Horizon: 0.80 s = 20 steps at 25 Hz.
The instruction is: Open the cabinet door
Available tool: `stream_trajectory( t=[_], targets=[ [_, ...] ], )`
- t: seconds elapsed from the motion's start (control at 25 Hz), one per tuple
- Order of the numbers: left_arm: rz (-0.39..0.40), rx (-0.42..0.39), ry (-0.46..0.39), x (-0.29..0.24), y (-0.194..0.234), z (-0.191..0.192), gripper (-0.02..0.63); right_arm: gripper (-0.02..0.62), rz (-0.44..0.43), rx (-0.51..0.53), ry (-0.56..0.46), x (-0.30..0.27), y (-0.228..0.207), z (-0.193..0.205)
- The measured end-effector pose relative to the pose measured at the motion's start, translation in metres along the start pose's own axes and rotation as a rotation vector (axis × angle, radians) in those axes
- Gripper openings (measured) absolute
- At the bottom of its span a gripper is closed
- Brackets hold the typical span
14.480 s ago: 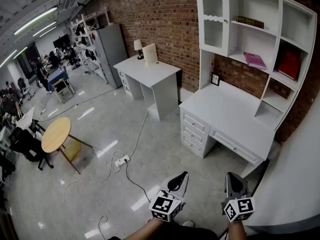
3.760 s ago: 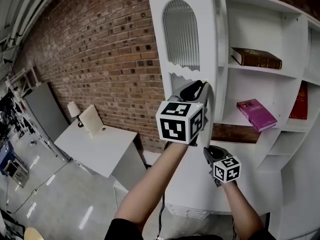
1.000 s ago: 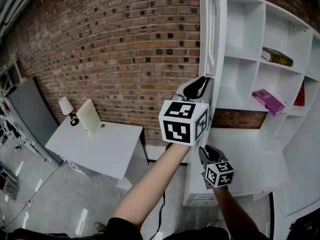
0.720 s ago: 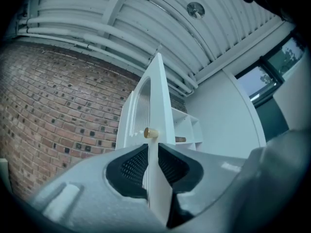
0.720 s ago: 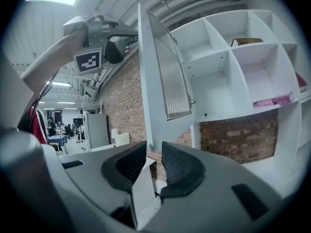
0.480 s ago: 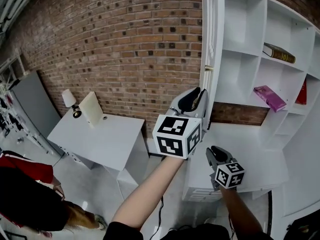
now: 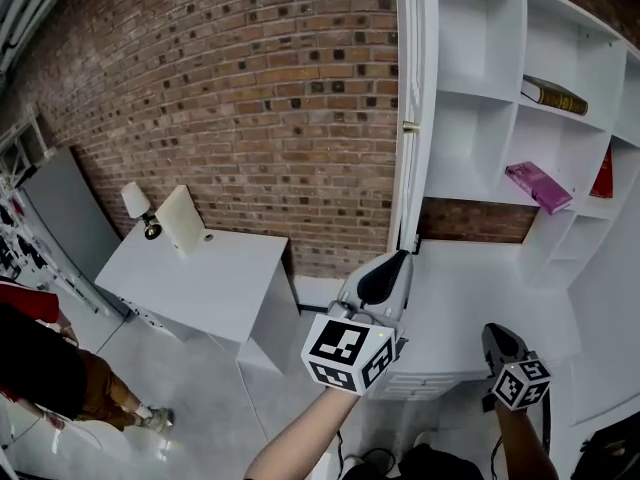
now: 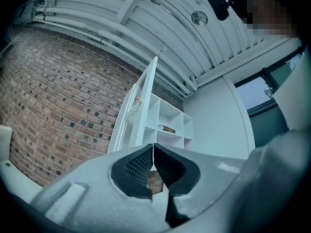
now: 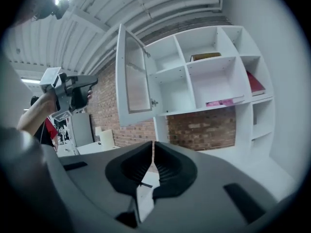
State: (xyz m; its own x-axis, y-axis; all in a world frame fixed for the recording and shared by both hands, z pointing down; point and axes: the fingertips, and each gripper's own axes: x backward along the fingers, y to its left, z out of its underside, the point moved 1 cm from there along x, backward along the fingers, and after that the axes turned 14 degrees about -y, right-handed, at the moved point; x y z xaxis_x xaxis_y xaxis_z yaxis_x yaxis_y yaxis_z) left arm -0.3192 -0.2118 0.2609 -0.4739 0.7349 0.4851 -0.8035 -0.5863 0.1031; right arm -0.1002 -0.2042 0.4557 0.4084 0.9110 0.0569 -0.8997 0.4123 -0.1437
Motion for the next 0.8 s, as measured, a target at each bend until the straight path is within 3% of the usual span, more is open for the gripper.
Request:
stream_trajectory(
  t=[0.12, 0.4, 0.68, 0.8],
  targets=[
    [0.020, 0.065, 0.006, 0.021, -0.019, 0.013, 0.018, 0.002, 0.045, 0.013, 0.010, 0.032, -0.029, -0.001],
    [-0.010, 0.152, 0.022, 0.059, -0.081, 0.057, 0.018, 0.002, 0.053, 0.006, -0.002, 0.096, -0.086, -0.017],
    [-0.132, -0.026, 0.072, 0.055, -0.182, 0.127, 0.018, 0.002, -0.035, 0.050, -0.069, 0.153, -0.178, -0.039],
    [-0.185, -0.051, 0.069, 0.048, -0.238, 0.160, 0.017, 0.002, -0.052, 0.074, -0.076, 0.178, -0.226, -0.051]
  ],
)
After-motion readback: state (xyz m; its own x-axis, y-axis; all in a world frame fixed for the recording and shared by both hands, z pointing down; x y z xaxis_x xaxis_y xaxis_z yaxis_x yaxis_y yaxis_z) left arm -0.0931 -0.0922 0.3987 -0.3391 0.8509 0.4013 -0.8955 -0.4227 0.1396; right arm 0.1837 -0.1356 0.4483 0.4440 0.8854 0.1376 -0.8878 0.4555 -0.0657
